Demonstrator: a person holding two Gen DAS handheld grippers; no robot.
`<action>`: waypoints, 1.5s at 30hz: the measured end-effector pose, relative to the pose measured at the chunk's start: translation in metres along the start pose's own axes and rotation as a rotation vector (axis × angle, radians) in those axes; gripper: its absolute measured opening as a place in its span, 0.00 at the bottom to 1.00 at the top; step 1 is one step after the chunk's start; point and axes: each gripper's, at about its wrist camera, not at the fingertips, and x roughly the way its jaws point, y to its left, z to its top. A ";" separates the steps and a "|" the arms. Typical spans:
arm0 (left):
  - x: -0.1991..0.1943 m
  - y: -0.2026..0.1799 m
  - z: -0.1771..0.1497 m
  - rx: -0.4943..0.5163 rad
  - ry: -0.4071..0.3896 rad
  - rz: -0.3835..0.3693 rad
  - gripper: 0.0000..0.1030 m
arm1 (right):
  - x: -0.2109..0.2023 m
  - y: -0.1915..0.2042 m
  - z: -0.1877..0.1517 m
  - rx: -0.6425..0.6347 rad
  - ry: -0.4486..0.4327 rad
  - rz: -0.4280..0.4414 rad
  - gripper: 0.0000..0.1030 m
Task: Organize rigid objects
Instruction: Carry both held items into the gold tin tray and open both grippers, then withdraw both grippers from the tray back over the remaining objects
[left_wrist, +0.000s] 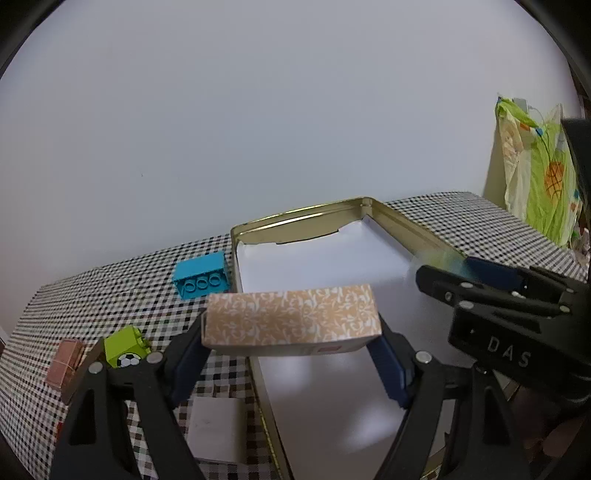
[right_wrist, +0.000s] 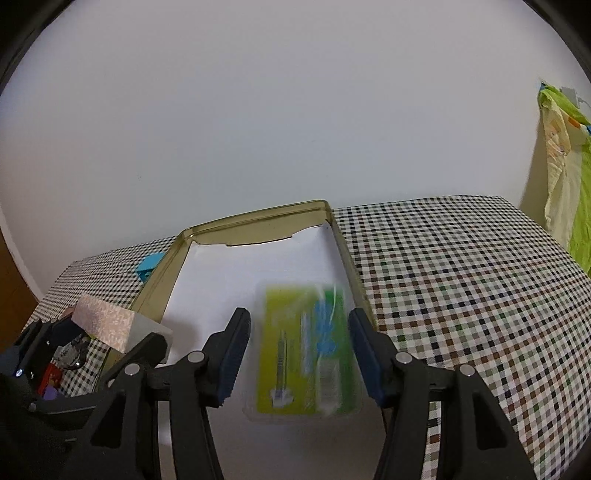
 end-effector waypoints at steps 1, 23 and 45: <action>0.000 0.000 0.000 0.001 0.002 0.001 0.78 | 0.002 0.001 0.000 0.002 0.011 0.014 0.56; -0.007 0.014 0.001 -0.050 -0.049 0.026 1.00 | -0.009 -0.029 0.004 0.209 -0.076 0.051 0.77; -0.005 0.051 -0.011 -0.125 -0.033 0.066 1.00 | -0.026 -0.005 -0.004 0.155 -0.209 -0.079 0.77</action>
